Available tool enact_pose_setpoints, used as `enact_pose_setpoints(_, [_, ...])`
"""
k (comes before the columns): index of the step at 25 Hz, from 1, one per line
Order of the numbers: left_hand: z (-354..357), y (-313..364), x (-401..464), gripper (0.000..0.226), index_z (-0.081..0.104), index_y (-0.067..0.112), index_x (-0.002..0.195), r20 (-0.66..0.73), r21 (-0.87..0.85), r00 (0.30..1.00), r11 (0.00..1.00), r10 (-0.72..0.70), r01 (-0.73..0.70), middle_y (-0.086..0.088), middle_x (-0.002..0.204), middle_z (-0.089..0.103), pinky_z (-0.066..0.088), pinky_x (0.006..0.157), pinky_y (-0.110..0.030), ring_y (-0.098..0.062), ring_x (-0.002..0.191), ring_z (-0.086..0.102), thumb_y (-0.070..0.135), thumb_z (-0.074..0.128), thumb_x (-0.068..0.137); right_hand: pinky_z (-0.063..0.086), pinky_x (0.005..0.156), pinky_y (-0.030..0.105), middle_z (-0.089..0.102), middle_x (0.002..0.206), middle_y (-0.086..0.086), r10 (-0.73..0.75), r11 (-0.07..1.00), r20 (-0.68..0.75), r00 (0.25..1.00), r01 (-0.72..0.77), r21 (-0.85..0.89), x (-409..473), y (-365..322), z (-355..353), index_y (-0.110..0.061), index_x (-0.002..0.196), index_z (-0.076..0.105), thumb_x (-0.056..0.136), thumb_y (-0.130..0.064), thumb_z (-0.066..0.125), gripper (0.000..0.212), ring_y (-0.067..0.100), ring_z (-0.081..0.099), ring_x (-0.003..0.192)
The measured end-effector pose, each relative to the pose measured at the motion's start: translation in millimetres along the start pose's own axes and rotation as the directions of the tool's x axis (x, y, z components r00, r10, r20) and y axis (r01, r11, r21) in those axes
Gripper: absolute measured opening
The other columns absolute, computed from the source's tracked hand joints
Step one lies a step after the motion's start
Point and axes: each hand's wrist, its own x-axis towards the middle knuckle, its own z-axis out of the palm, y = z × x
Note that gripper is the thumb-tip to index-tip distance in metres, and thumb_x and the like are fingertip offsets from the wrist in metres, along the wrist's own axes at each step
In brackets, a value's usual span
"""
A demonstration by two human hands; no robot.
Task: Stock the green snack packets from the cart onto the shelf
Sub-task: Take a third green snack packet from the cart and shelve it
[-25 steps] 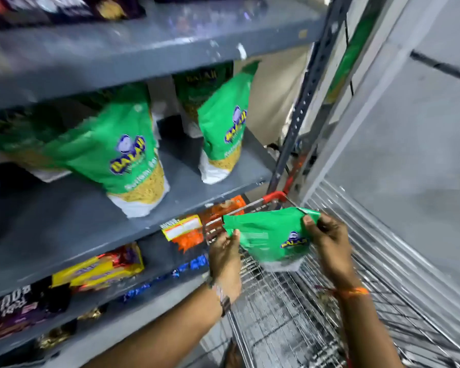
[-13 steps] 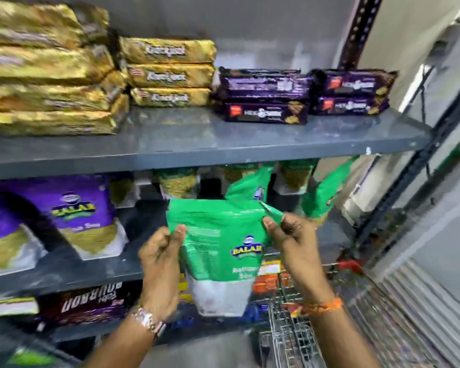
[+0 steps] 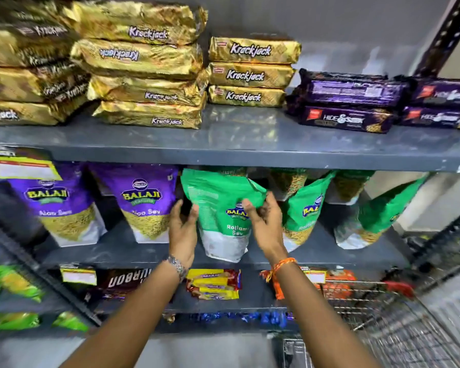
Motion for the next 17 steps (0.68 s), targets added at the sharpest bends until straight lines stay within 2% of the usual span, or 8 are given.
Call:
enact_pose_setpoints(1, [-3.6, -19.1, -10.5, 0.06, 0.045, 0.009, 0.142, -0.044, 0.107, 0.998, 0.993, -0.05, 0.055, -0.01, 0.15, 0.043, 0.037, 0.116, -0.041, -0.022, 0.135, 0.046, 0.009, 0.07, 0.087, 0.06, 0.089, 0.034, 0.077, 0.11, -0.004, 0.012, 1.0, 0.041, 0.999, -0.011, -0.025, 2.0, 1.4, -0.9, -0.036, 0.113, 0.061, 0.084, -0.036, 0.076, 0.033, 0.012, 0.073, 0.104])
enact_pose_setpoints(3, [-2.3, -53.5, -42.0, 0.09, 0.039, 0.01, 0.144, -0.07, 0.342, 0.991, 0.931, -0.11, 0.127, -0.009, 0.145, 0.036, 0.037, 0.115, -0.046, -0.03, 0.137, 0.04, 0.012, 0.085, 0.067, 0.061, 0.09, 0.031, 0.077, 0.113, -0.005, 0.044, 0.997, 0.083, 0.996, -0.039, -0.064, 1.8, 1.2, -5.4, -0.036, 0.119, 0.06, 0.077, -0.034, 0.08, 0.047, 0.013, 0.074, 0.106])
enact_pose_setpoints(7, [30.4, -78.2, -75.4, 0.121, 0.036, 0.006, 0.145, 0.07, 0.524, 0.996, 0.851, -0.058, 0.013, -0.009, 0.142, 0.042, 0.039, 0.113, -0.04, -0.027, 0.136, 0.04, 0.028, 0.091, 0.039, 0.062, 0.089, 0.036, 0.077, 0.115, -0.003, 0.075, 0.987, 0.133, 0.988, -0.055, -0.15, -13.5, -8.9, -12.3, -0.024, 0.126, 0.055, 0.081, -0.029, 0.077, 0.05, 0.011, 0.074, 0.104])
enact_pose_setpoints(9, [43.8, -77.7, -70.3, 0.115, 0.034, 0.007, 0.148, 0.076, 0.534, 0.997, 0.844, 0.002, -0.043, -0.01, 0.143, 0.047, 0.042, 0.111, -0.04, -0.026, 0.136, 0.044, 0.038, 0.08, 0.048, 0.061, 0.091, 0.041, 0.075, 0.117, -0.005, 0.079, 0.977, 0.183, 0.98, -0.04, -0.208, -28.9, -17.8, -4.8, -0.027, 0.125, 0.05, 0.079, -0.031, 0.076, 0.053, 0.009, 0.074, 0.105])
enact_pose_setpoints(11, [52.5, -77.0, -64.4, 0.092, 0.034, 0.013, 0.15, 0.049, 0.511, 0.999, 0.859, 0.022, -0.044, -0.008, 0.149, 0.046, 0.039, 0.114, -0.037, -0.025, 0.139, 0.045, 0.041, 0.063, 0.068, 0.062, 0.087, 0.032, 0.072, 0.118, -0.013, 0.099, 0.977, 0.246, 0.964, -0.046, -0.21, -48.2, -22.2, 3.9, -0.034, 0.123, 0.05, 0.074, -0.033, 0.077, 0.057, 0.003, 0.072, 0.104])
enact_pose_setpoints(12, [56.4, -76.5, -59.9, 0.084, 0.038, 0.016, 0.148, 0.009, 0.499, 1.0, 0.866, 0.021, -0.022, -0.006, 0.147, 0.046, 0.039, 0.114, -0.032, -0.024, 0.135, 0.049, 0.042, 0.058, 0.071, 0.061, 0.083, 0.025, 0.072, 0.114, -0.016, 0.11, 0.982, 0.222, 0.969, -0.072, -0.174, -56.1, -22.1, 1.4, -0.039, 0.119, 0.052, 0.07, -0.033, 0.079, 0.056, 0.0, 0.071, 0.101])
enact_pose_setpoints(14, [60.4, -73.9, -46.7, 0.084, 0.051, 0.019, 0.134, -0.092, 0.46, 0.994, 0.888, 0.052, -0.004, -0.003, 0.128, 0.054, 0.043, 0.096, -0.023, -0.018, 0.11, 0.056, 0.051, 0.07, 0.058, 0.057, 0.076, 0.016, 0.072, 0.099, -0.009, 0.104, 0.988, -0.022, 0.994, -0.106, -0.111, -61.5, -15.4, -27.1, -0.04, 0.107, 0.058, 0.063, -0.028, 0.087, 0.054, 0.001, 0.07, 0.087])
enact_pose_setpoints(17, [49.8, -73.6, -24.2, 0.084, 0.05, 0.023, 0.108, -0.095, 0.468, 0.994, 0.884, 0.05, 0.0, 0.002, 0.101, 0.065, 0.052, 0.083, -0.028, -0.021, 0.095, 0.066, 0.036, 0.094, 0.038, 0.055, 0.092, 0.028, 0.065, 0.107, 0.003, 0.153, 0.966, -0.365, 0.918, -0.217, -0.141, -49.6, 6.0, -97.8, -0.025, 0.112, 0.053, 0.06, -0.011, 0.094, 0.068, 0.023, 0.066, 0.1])
